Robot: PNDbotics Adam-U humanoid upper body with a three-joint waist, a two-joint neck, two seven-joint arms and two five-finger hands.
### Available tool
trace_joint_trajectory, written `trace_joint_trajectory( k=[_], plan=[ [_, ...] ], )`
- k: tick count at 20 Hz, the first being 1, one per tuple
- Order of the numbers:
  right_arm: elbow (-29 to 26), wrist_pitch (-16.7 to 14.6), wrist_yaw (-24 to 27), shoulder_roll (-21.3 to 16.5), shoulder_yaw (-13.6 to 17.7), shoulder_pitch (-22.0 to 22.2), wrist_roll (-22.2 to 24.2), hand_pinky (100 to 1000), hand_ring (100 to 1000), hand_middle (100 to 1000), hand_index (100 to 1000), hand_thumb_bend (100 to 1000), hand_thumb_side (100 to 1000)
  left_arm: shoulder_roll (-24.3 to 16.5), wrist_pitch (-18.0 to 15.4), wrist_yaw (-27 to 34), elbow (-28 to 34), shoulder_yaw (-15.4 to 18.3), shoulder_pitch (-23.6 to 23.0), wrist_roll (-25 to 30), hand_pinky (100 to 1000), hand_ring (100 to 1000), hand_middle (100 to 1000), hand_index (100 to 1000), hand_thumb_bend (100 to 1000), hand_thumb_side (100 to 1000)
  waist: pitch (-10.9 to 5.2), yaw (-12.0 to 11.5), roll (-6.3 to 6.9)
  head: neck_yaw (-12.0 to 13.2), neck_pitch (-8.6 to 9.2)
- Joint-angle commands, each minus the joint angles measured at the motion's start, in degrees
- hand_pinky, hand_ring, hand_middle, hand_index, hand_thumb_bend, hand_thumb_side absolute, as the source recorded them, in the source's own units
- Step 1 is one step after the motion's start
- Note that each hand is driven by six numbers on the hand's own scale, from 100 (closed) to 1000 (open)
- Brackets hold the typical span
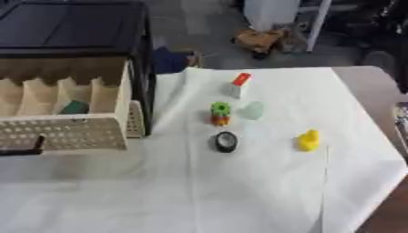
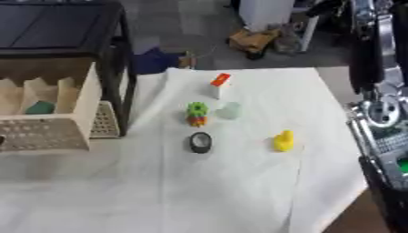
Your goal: Pick up objects from table and place into drawer.
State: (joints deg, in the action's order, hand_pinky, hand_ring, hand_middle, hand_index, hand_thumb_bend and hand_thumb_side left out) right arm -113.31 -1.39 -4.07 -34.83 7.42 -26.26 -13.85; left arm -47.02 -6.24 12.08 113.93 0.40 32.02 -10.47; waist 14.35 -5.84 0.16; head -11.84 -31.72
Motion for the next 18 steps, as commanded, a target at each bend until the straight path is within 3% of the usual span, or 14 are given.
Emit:
trace_joint_trajectory(
  k=[1,8,9,11,12,18],
  plan=[
    [-1.28,1.76,-2.63,-3.33,-0.09,-1.35,0.79,690,553,590,897,157,1000,1.33,-2.87,0.82,0.66,1.04,0.12,-4.16,100,100,100,776,249,1000,-1.22,-0.05,0.08,0.51,-0.52],
    [3.15,3.60,-7.52,-8.38,-1.99,-4.32,3.79,701,558,602,884,390,1000,6.09,-8.00,-0.53,0.66,1.01,-1.54,-8.48,100,100,118,816,233,1000,-1.70,-0.53,0.22,0.59,-0.27],
    [4.11,3.56,-8.42,-9.19,-2.42,-4.97,4.64,707,564,609,880,429,1000,6.73,-8.45,-0.93,0.66,0.68,-1.76,-8.29,100,100,211,840,212,1000,-1.78,-0.54,0.21,0.50,-0.22],
    [5.98,3.18,-10.42,-10.65,-3.24,-6.30,6.31,713,570,615,880,441,1000,7.98,-9.18,-1.93,0.66,0.27,-2.20,-7.75,110,132,288,850,199,1000,-1.93,-0.55,0.14,0.32,-0.18],
    [6.74,2.83,-11.25,-11.25,-3.60,-6.86,7.02,719,575,620,878,452,1000,8.51,-9.37,-2.37,0.66,0.03,-2.43,-7.48,158,178,328,851,171,1000,-1.99,-0.55,0.09,0.28,-0.14],
    [11.44,0.00,-14.99,-15.07,-5.66,-9.74,12.51,746,595,643,878,528,1000,12.12,-8.20,-2.87,0.66,-1.75,-3.40,-4.75,319,334,453,863,144,1000,-2.25,-0.60,-0.26,-0.12,0.18]
  ],
)
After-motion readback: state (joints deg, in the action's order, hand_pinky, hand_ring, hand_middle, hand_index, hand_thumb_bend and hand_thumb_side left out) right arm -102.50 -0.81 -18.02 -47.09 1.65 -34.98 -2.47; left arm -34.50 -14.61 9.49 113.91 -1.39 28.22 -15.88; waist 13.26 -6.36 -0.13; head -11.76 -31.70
